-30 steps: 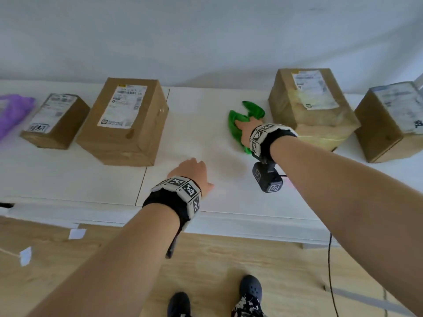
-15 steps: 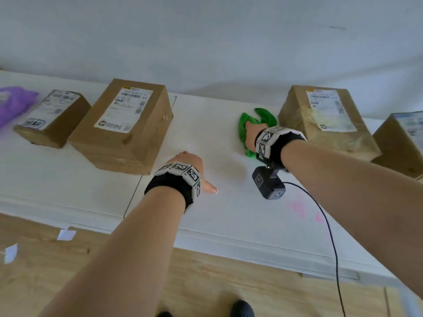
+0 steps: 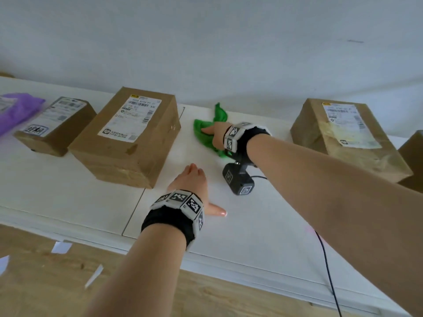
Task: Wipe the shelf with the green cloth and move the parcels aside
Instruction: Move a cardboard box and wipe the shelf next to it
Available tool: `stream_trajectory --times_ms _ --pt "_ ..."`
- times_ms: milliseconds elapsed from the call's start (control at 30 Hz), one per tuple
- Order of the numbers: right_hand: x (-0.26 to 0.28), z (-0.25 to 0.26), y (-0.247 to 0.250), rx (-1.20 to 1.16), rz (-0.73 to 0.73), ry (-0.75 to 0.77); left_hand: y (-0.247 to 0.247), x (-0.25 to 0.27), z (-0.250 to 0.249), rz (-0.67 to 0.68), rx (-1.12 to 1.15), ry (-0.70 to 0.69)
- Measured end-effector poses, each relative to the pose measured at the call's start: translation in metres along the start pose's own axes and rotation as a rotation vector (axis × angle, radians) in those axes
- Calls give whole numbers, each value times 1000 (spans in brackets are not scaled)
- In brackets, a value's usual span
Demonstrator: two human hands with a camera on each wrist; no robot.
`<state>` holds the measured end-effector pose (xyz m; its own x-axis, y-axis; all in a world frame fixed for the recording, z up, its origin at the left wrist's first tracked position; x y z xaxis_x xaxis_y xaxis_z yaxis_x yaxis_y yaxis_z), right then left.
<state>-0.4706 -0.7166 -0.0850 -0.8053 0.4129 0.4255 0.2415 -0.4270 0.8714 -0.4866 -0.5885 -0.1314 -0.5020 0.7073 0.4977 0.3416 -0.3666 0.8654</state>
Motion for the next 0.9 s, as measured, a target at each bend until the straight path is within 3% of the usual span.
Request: stream_trajectory --times_ms 167,267,400,500,800,900 --pt "40 -4 -41 2 73 78 1 6 -2 16 -17 -1" --pt "46 -27 -43 27 84 -11 3 7 -4 21 -19 -7" --pt "34 -65 -17 31 -14 -201 3 6 -3 12 -29 -23" --pt "34 -68 -17 69 -45 -264 2 4 -1 11 -37 -51" --pt "117 -5 -90 126 -15 -26 4 26 12 43 32 -181" --pt "149 12 -110 117 15 -18 3 47 14 36 18 -239"
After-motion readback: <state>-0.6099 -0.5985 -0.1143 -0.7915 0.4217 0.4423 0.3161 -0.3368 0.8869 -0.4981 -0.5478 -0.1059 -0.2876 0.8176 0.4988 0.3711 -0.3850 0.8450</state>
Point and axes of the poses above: each hand's wrist, its own x-axis away from the middle knuckle, its own y-axis out of the back of the hand, z = x × y, the point moved 6 cm from there along -x, towards the middle knuckle, and after that the axes turned 3 degrees about z, right-handed, at the moved point
